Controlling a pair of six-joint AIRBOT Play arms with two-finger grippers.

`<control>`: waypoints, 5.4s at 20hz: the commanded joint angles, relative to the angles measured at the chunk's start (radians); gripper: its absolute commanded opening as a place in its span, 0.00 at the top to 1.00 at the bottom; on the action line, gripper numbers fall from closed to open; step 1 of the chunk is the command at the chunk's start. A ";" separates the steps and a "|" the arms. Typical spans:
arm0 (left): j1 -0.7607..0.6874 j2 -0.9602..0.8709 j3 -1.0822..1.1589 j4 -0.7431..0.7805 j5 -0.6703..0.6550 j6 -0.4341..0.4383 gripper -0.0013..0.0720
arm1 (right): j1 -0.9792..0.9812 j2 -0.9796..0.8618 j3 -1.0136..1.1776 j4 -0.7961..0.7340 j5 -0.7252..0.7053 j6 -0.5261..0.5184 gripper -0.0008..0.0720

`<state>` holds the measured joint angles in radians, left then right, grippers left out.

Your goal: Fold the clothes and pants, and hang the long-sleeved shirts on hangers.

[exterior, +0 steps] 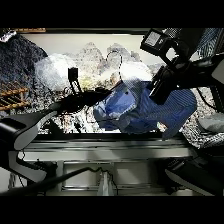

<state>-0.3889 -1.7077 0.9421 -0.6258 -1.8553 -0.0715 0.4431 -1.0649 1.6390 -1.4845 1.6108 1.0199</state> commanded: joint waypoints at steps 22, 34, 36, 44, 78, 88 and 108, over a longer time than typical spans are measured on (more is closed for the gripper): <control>0.317 0.595 0.314 1.302 0.982 -0.929 0.61 | 0.000 0.134 -0.001 0.040 -0.029 0.021 0.95; 0.244 0.919 -0.107 1.689 0.948 -1.432 0.54 | 0.000 0.134 -0.001 0.087 -0.068 0.037 0.95; 0.207 0.923 -0.240 1.476 1.084 -1.419 0.29 | 0.000 0.134 0.000 0.099 -0.074 0.038 0.95; -0.095 0.718 -0.335 1.233 1.437 -1.244 0.29 | 0.000 0.134 -0.001 0.146 -0.074 0.040 0.95; 0.053 0.260 0.008 0.314 1.207 -0.471 0.96 | 0.000 0.133 -0.001 0.129 -0.029 0.062 0.95; 0.204 0.290 0.010 0.311 0.877 -0.470 0.96 | 0.000 0.094 -0.001 0.031 -0.028 0.055 0.95; 0.229 0.318 0.010 0.490 1.033 -0.418 0.96 | 0.000 0.139 0.002 0.180 0.005 0.086 0.95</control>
<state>-0.1612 -1.3907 0.9508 -0.1410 -0.8421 -0.4904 0.4423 -0.9279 1.6405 -1.3136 1.5726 1.1065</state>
